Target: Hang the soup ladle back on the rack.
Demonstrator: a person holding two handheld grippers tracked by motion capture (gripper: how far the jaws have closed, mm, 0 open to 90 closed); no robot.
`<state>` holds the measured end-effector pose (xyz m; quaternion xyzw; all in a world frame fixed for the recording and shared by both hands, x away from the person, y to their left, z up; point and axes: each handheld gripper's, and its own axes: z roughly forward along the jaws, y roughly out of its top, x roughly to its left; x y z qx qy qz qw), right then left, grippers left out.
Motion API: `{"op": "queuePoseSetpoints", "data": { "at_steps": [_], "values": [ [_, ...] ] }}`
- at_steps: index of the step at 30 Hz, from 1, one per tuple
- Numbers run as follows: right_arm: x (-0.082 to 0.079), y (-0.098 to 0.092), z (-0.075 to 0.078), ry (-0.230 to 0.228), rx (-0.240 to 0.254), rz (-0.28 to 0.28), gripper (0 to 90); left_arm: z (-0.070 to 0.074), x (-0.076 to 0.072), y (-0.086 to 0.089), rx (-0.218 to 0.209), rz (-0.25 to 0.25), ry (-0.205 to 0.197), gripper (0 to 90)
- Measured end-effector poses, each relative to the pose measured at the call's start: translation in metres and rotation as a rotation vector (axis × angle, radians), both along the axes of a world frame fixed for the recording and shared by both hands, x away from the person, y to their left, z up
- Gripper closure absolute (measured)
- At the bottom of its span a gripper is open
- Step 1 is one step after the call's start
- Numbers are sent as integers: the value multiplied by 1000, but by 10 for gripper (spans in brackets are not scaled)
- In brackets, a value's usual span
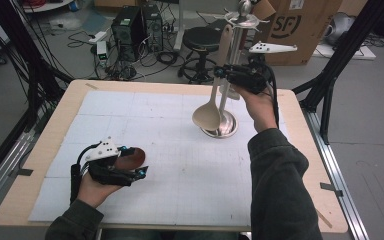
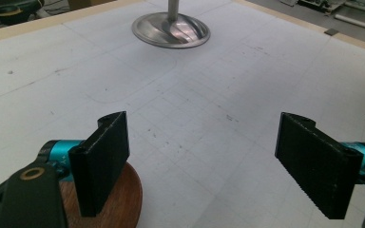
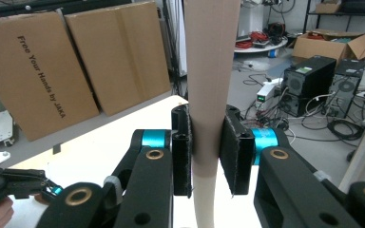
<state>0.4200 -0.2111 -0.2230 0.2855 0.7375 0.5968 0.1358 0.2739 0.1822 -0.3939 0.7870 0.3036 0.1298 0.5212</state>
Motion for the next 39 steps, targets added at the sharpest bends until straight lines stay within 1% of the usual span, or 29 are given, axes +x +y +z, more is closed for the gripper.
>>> {"op": "queuePoseSetpoints", "data": {
  "at_steps": [2, 5, 10, 19, 24, 29, 39],
  "values": [
    [1, 0, 0, -5, 0, -9, 765, 0, 0, 1, 2, 0, -1, 194],
    [2, -2, -1, -1, 9, -15, 766, 0, 0, 2, -7, 4, -2, 194],
    [4, -3, -2, 6, -2, -24, 766, 0, 0, 2, -4, 4, -3, 194],
    [8, -7, -4, 15, 5, -45, 765, 0, 0, 2, -3, 3, -3, 193],
    [11, -7, -6, 14, -7, -57, 765, 0, 0, 2, -3, 3, 0, 193],
    [13, -8, -7, 14, 2, -66, 764, 0, 1, 2, -1, 2, 4, 193],
    [15, -8, -7, 17, 2, -86, 756, -1, 0, 2, -4, -2, 4, 194]
  ]
}}
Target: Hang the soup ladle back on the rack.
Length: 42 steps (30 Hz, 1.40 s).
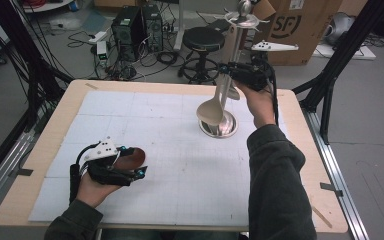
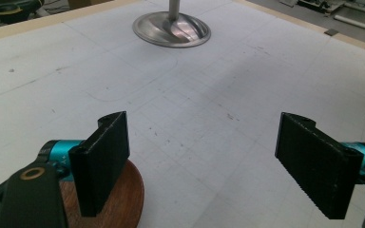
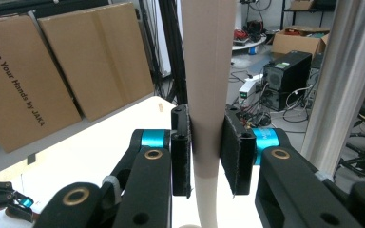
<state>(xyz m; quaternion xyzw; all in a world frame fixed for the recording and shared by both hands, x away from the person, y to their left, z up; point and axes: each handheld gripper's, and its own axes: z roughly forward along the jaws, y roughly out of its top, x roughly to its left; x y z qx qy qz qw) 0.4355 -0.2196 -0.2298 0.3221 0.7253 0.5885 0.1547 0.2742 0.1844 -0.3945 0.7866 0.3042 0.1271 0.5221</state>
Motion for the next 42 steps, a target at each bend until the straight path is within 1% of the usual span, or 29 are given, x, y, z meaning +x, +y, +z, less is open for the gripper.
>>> {"op": "queuePoseSetpoints", "data": {
  "at_steps": [6, 8, 10, 11, 17, 21, 24, 30, 32, 36, 39, 42],
  "values": [
    [0, -1, 0, -2, 15, -4, 735, 0, 0, 0, -3, 3, -1, 194],
    [-1, -1, 1, -5, 7, -8, 715, 0, 0, 0, -1, -1, -1, 194],
    [-1, -2, 1, 2, 12, -13, 695, 0, 0, 0, 0, -1, -1, 194],
    [-2, -3, 1, -2, 12, -17, 689, 0, 0, 0, 0, -1, -2, 194],
    [-4, -4, 1, -4, -6, -18, 633, 0, 0, 0, -2, 1, -1, 194],
    [-7, -6, 1, -12, -10, -16, 614, 0, 0, 0, -3, 3, -1, 194],
    [-9, -10, 1, -19, -24, -13, 610, 0, 0, 0, -3, 2, -2, 194],
    [-12, -17, 2, -27, -1, -7, 584, 0, 1, 0, -2, 0, -1, 193],
    [-14, -19, 2, -29, 5, 0, 583, 0, 1, 0, -4, 0, 0, 193],
    [-15, -22, 3, -33, 1, 4, 594, -1, 1, 1, 1, 0, 1, 193],
    [-16, -25, 4, -34, 13, 5, 619, -1, 2, 2, -2, 1, 0, 192],
    [-16, -28, 5, -30, 8, 13, 654, -1, 2, 2, -3, 2, 4, 193]
  ]
}}
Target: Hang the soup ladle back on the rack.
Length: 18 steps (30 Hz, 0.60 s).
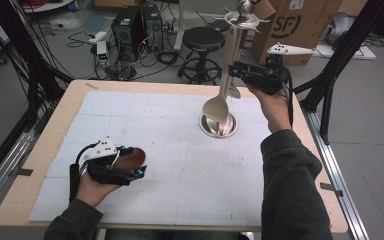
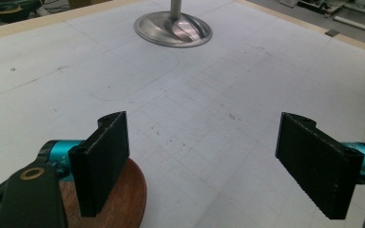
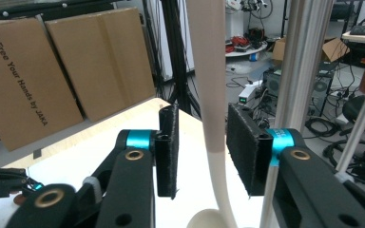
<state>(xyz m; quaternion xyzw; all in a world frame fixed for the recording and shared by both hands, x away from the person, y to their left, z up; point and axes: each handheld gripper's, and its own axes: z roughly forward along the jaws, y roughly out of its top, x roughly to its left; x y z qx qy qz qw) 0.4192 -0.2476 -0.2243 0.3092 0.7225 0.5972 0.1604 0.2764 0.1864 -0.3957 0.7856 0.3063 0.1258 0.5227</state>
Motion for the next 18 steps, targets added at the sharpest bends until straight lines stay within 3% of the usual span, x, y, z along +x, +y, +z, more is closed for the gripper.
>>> {"op": "queuePoseSetpoints", "data": {
  "at_steps": [7, 12, 18],
  "values": [
    [-1, -6, 10, -12, -17, 47, 833, -1, 0, 2, -1, 0, 5, 193],
    [1, -9, 17, -23, -24, 63, 896, -1, 0, 3, -2, 1, 1, 192],
    [1, -17, 22, -17, -13, 66, 897, -1, 1, 4, -8, 6, 4, 193]
  ]
}}
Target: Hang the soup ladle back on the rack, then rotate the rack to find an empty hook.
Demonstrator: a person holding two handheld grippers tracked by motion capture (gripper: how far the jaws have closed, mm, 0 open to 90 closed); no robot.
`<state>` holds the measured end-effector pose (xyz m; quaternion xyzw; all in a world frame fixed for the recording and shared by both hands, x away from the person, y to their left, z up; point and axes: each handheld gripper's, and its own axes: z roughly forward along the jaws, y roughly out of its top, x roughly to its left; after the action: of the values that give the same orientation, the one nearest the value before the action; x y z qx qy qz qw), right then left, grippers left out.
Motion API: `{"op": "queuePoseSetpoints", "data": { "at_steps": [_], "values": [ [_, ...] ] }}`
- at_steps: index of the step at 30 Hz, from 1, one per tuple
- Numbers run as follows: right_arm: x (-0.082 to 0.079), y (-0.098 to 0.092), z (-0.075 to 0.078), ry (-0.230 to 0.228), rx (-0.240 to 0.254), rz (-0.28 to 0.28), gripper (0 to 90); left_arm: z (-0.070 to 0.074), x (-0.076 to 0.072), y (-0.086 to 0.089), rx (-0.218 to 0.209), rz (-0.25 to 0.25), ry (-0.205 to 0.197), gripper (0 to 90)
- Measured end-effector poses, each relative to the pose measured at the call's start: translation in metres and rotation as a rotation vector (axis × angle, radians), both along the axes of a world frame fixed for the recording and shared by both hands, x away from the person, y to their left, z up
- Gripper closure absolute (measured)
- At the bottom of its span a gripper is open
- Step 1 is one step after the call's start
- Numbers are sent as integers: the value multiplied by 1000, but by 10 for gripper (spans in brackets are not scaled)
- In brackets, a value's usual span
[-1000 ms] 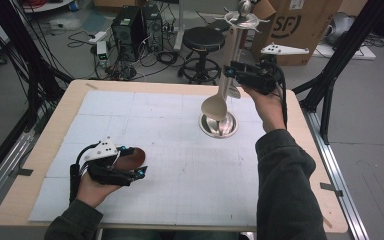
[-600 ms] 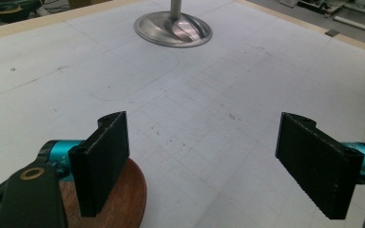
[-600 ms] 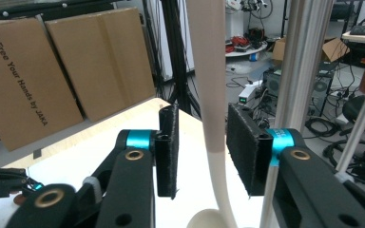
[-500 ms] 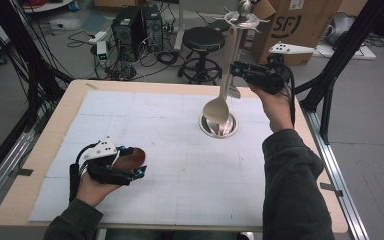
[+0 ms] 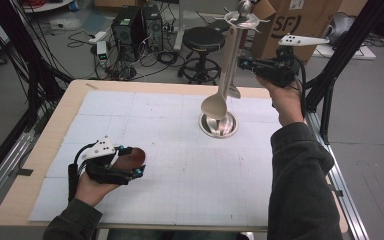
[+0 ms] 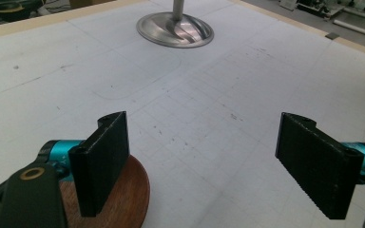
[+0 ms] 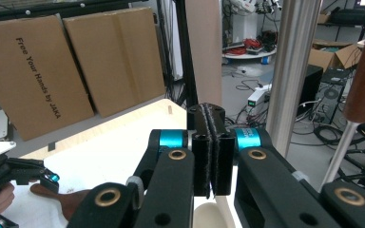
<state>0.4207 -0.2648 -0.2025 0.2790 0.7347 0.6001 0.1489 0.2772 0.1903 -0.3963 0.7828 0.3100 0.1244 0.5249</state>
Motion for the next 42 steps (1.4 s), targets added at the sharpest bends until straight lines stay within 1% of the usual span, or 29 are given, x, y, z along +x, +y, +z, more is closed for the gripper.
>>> {"op": "queuePoseSetpoints", "data": {
  "at_steps": [4, 5, 14, 19, 23, 25, 27, 28, 33, 35, 37, 39, 42],
  "values": [
    [-1, -3, 6, -5, -12, 5, 897, 0, 1, 0, 1, -3, -2, 192],
    [-1, -4, 8, -13, -17, 7, 897, -1, 1, 0, 0, -1, -2, 193],
    [0, -17, 28, -45, -25, -21, 897, 0, 0, 0, 1, -3, -3, 192],
    [1, -23, 37, -61, -27, -23, 897, -1, 1, 0, 4, -4, -4, 192],
    [1, -29, 41, -76, -20, -32, 897, -1, 1, 0, 3, -5, -4, 192],
    [1, -32, 43, -77, -18, -36, 897, -1, 1, 0, 3, -5, -4, 192],
    [0, -35, 45, -88, -11, -44, 897, -1, 1, -1, 5, -5, -3, 192],
    [0, -36, 46, -86, -6, -47, 897, -1, 1, -2, 6, -8, 0, 192],
    [2, -40, 46, -89, 10, -71, 896, -2, 1, -2, 6, -7, 0, 192],
    [2, -41, 47, -99, 16, -82, 897, -1, 1, -1, 5, -6, -1, 192],
    [3, -41, 47, -100, 25, -83, 897, -2, 2, -2, 6, -8, -2, 192],
    [4, -40, 49, -98, 7, -84, 896, -2, 2, -2, 7, -7, -1, 192],
    [4, -38, 51, -108, 6, -76, 897, -2, 2, -2, 8, -9, -5, 192]
  ]
}}
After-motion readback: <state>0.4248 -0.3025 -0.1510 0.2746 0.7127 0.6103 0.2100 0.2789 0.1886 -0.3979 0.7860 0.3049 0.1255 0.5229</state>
